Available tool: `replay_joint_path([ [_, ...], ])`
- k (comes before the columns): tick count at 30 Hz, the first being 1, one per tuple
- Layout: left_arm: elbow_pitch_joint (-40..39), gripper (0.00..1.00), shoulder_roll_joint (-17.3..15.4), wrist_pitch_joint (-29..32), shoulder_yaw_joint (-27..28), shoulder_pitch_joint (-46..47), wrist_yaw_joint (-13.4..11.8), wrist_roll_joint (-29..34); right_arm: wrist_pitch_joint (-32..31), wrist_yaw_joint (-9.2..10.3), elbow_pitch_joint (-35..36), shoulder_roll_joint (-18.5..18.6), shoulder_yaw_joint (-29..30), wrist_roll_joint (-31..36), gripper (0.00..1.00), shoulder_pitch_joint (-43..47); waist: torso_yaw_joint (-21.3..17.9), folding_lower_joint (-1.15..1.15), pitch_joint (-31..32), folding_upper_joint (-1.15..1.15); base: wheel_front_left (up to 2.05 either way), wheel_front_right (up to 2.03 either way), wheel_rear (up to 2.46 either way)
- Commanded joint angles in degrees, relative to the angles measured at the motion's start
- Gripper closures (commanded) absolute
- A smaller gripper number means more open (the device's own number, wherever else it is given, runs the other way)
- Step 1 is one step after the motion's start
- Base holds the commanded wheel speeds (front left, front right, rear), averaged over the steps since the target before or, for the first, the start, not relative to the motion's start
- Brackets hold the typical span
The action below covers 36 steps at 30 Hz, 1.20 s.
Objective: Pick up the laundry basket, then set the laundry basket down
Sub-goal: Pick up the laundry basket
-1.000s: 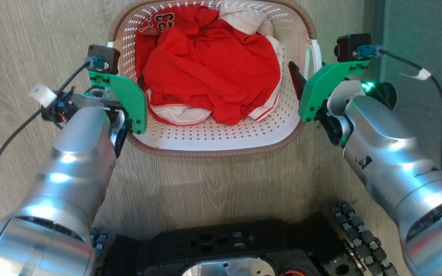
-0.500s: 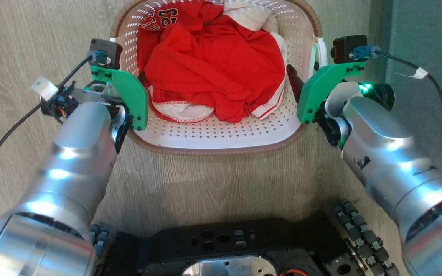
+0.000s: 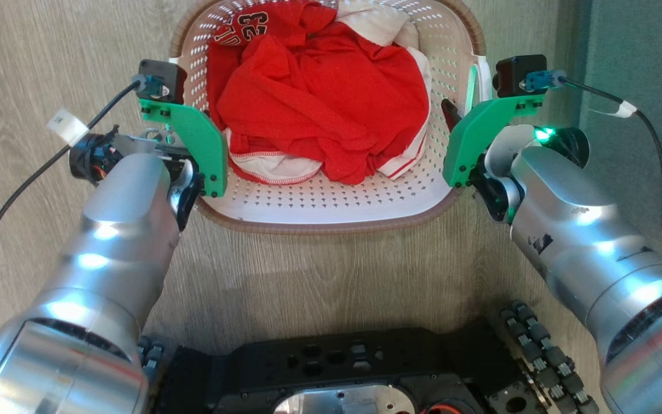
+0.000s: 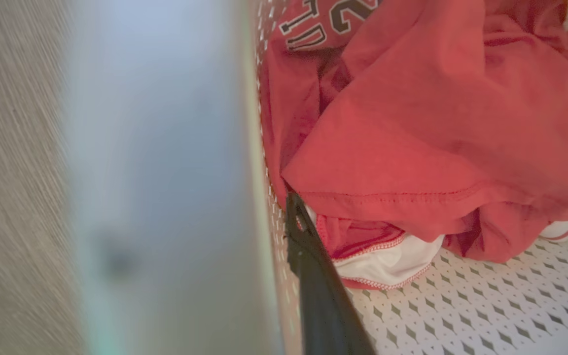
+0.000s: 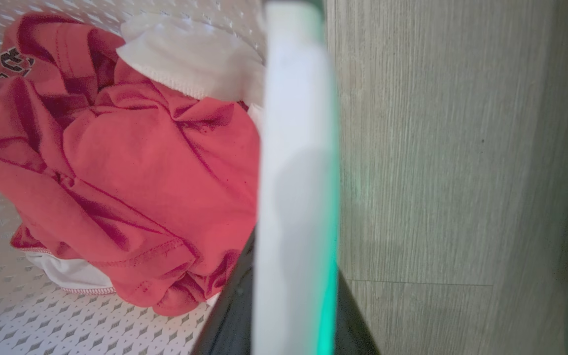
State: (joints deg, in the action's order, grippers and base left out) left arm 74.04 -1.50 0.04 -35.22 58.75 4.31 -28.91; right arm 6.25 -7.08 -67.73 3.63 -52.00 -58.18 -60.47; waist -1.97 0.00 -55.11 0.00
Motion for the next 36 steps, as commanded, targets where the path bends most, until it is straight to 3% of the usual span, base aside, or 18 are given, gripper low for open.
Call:
replay_joint_path([
  [1,-0.1,1.00,-1.4,0.6,-0.9,-1.7,0.2,0.6,0.9,-0.41,0.2,-0.8,-1.2,0.2,1.00,2.2,0.0,0.00,0.1,0.00,0.00,0.00,0.00],
  [7,-0.2,1.00,-1.4,2.0,-2.5,-2.3,0.6,-0.6,-0.1,-0.41,-1.4,-0.8,-2.5,-0.5,1.00,1.9,-0.1,0.00,1.7,0.00,0.00,0.00,0.00],
  [16,-0.8,1.00,-1.4,7.5,-6.1,-4.4,2.2,-2.6,-7.8,-0.41,-1.6,0.1,-5.6,-1.7,1.00,2.9,0.3,0.00,7.0,0.00,0.00,0.00,0.00],
  [23,-2.1,1.00,-1.4,14.0,-9.1,-5.5,2.9,-4.9,-13.7,-0.41,0.2,2.3,-8.6,-2.7,1.00,4.4,1.5,0.00,13.2,0.00,0.00,0.00,0.00],
  [36,-5.0,1.00,-1.4,18.6,-13.1,-9.1,3.2,-10.5,-19.5,-0.41,2.8,3.4,-11.4,-6.6,1.00,8.0,1.7,0.00,26.3,0.00,0.00,0.00,0.00],
])
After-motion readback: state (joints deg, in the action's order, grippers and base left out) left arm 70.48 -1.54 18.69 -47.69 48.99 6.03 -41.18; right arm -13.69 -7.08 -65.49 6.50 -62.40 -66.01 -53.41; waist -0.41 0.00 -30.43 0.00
